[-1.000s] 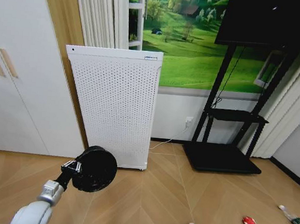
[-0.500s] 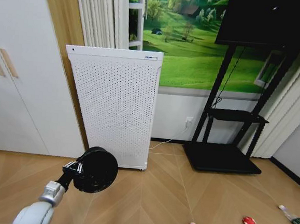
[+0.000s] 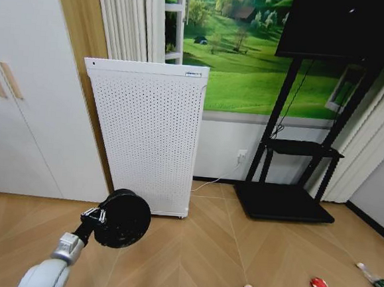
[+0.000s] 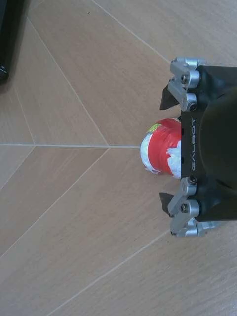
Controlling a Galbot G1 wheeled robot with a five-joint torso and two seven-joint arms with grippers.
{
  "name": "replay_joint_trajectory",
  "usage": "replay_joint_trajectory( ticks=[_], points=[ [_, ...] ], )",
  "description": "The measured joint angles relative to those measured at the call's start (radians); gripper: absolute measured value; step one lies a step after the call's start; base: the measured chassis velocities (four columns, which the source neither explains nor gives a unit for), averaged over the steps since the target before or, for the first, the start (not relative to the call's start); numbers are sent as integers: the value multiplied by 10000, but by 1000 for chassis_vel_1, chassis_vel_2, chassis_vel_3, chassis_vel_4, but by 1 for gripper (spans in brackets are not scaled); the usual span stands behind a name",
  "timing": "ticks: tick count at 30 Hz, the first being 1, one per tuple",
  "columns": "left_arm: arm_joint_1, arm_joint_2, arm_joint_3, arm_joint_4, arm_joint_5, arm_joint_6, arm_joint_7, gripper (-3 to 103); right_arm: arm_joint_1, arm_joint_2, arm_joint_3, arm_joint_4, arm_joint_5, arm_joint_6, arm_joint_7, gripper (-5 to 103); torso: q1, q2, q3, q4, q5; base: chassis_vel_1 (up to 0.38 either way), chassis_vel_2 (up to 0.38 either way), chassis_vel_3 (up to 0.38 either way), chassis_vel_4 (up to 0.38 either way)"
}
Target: Pick up the trash bin and place the garbage on the floor into it.
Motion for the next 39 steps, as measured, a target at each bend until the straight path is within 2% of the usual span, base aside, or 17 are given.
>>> replay_joint_trajectory(
  ticks=[2, 5, 6, 8, 9, 12, 13, 15, 19, 20, 26, 29, 30, 34, 35, 37, 39],
  points=[
    [19, 55, -30, 7, -23, -41, 1, 4, -4, -19, -15, -29, -12, -36, 2, 84, 0, 0, 0, -2, 0, 0, 0, 0, 0],
    [22, 82, -49, 20, -44, -58, 1, 4, -34, -19, -15, -41, -26, -67, 18, 84, 0, 0, 0, -1, 0, 0, 0, 0, 0],
    [23, 93, -58, 32, -59, -67, 1, 4, -72, -17, -15, -47, -57, -83, 20, 73, 0, 0, 0, -1, 0, 0, 0, 0, 0],
    [23, 95, -59, 41, -68, -81, 1, 4, -107, -6, -8, -51, -116, -91, 8, 73, 0, 0, 0, -2, 0, 0, 0, 0, 0],
    [22, 95, -59, 52, -71, -96, 2, 4, -136, 8, 7, -70, -183, -80, -45, 62, 0, 2, -1, -1, -1, 0, 0, 0, 0],
    [17, 87, -59, 74, -74, -111, 1, 4, -166, 42, 52, -95, -235, -18, -152, 62, 0, 4, -1, 0, -2, 0, 0, 0, 0],
    [13, 83, -59, 77, -75, -113, 2, 4, -174, 46, 64, -93, -240, -1, -177, 46, 0, 3, -1, 0, -1, 0, 0, 0, 0],
    [8, 80, -58, 79, -75, -116, 2, 4, -182, 46, 73, -86, -241, 15, -185, 41, 0, 3, -1, -1, 0, 0, 0, 0, 0],
    [-14, 65, -43, 81, -76, -118, 2, 4, -220, 6, 89, 44, -207, 24, -186, 38, 0, 3, 0, -2, 2, 0, 0, 0, 0],
    [-19, 60, -38, 81, -76, -118, 2, 4, -237, -10, 100, 95, -190, 24, -186, 34, 0, 3, 0, -2, 3, 0, 0, 0, 0],
    [-61, 51, 50, 36, -78, -105, -5, 4, -611, -296, 458, 1094, 86, -24, -73, 34, 0, 2, 0, -2, 5, 0, 0, 0, 0],
    [-207, 7, 255, 65, -80, -18, -89, 4, -1128, -781, 1137, 2589, 418, -99, -24, 34, 0, 2, 0, 0, 2, 0, 0, 0, 0],
    [-207, 7, 255, 65, -80, -18, -89, 4, -1128, -781, 1137, 2589, 418, -99, -24, 34, 0, 2, 0, 0, 2, 0, 0, 0, 0],
    [-590, -137, 774, 272, -125, 175, -215, 4, -2256, -1488, 2621, 4841, 860, -273, -167, 34, 0, 1, 0, -2, 0, 0, 0, 0, 0],
    [-590, -137, 774, 272, -125, 175, -215, 4, -2256, -1488, 2621, 4841, 860, -273, -167, 34, 0, 1, 0, -2, 0, 0, 0, 0, 0],
    [-847, -214, 1206, 432, -221, 298, -265, 4, -3016, -1700, 3433, 6114, 1102, -360, -320, 34, 0, 1, 0, -3, 0, 0, 0, 0, 0],
    [-952, -260, 1387, 503, -239, 342, -302, 4, -3343, -1755, 3743, 6645, 1189, -366, -357, 34, 0, 1, 0, -3, -2, 0, 0, 0, 0]
  ],
)
